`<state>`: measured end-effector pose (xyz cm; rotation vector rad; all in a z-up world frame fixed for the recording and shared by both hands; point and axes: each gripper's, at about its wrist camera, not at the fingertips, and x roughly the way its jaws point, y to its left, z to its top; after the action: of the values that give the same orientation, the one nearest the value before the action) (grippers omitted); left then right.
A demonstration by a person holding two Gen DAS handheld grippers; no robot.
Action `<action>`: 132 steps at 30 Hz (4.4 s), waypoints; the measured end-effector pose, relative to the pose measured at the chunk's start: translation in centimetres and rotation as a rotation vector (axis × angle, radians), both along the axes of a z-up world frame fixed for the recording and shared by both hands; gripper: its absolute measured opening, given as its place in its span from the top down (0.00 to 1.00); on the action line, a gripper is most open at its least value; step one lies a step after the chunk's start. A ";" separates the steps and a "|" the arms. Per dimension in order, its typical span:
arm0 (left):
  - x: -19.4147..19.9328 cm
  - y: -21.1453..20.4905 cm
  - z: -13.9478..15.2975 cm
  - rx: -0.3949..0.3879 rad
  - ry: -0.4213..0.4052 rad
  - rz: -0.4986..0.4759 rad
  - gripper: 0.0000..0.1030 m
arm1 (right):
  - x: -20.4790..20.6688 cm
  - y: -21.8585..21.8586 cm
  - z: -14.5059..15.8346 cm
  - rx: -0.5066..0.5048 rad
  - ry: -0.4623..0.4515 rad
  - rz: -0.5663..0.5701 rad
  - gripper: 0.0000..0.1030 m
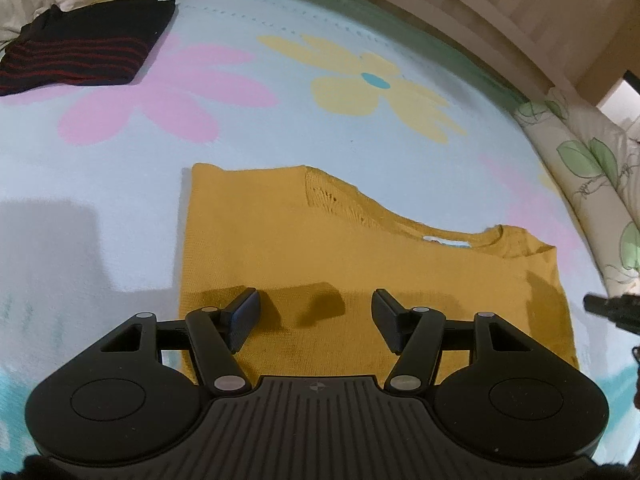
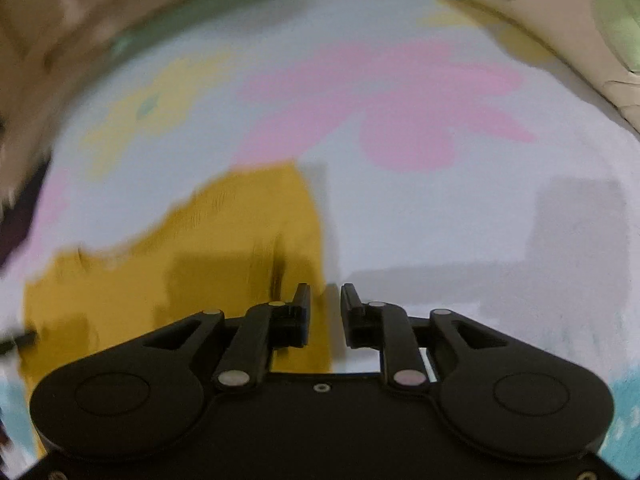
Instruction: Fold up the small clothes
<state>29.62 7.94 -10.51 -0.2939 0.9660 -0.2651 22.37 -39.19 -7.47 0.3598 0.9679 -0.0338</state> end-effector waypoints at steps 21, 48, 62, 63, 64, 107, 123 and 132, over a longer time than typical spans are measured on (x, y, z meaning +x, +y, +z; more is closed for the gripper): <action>0.8 6.6 1.9 -0.079 -0.062 0.182 0.42 | 1.5 4.2 -1.4 0.043 -0.078 0.188 0.88; -7.1 -0.4 2.7 0.106 -0.034 -0.052 0.11 | -4.5 0.6 2.2 -0.024 -0.079 0.151 0.25; -18.6 -1.1 3.2 0.059 -0.046 -0.072 0.11 | -16.5 1.4 2.4 0.093 0.014 0.243 0.20; -19.2 -1.0 3.1 0.062 -0.045 -0.073 0.11 | -17.2 1.5 2.3 0.097 0.019 0.246 0.20; -19.9 -0.9 3.0 0.068 -0.043 -0.076 0.11 | -17.8 1.4 2.0 0.103 0.025 0.243 0.20; -26.1 2.2 -1.1 0.038 0.110 0.051 0.08 | -24.7 0.8 -3.2 0.190 0.230 0.305 0.12; -26.3 2.1 -0.7 0.127 0.098 0.085 0.47 | -24.6 1.7 -3.3 0.191 0.240 0.345 0.27; -26.8 2.1 0.7 0.110 -0.001 0.073 0.94 | -24.6 2.2 -3.4 0.226 0.232 0.354 0.87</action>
<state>2.77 10.03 -9.80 -0.2275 0.9634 -0.1448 -2.20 -37.01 -10.85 0.3927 1.2581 0.3658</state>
